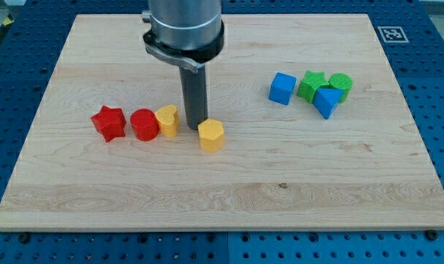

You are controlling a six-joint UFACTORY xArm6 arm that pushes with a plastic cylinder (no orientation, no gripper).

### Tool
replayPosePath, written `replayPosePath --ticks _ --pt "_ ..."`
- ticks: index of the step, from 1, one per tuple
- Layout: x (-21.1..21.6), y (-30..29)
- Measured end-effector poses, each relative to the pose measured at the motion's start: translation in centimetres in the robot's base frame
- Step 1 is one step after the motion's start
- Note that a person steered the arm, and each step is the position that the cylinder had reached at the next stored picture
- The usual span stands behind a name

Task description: Slide the yellow hexagon towards the group of blocks

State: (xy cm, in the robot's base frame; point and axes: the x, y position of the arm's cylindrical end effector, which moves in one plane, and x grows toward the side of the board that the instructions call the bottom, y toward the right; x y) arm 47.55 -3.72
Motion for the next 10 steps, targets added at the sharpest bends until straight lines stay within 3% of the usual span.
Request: replayPosePath --ticks 3,5,10 --pt "5.6 -1.0" --pt "7.8 1.4" --pt "5.7 2.5"
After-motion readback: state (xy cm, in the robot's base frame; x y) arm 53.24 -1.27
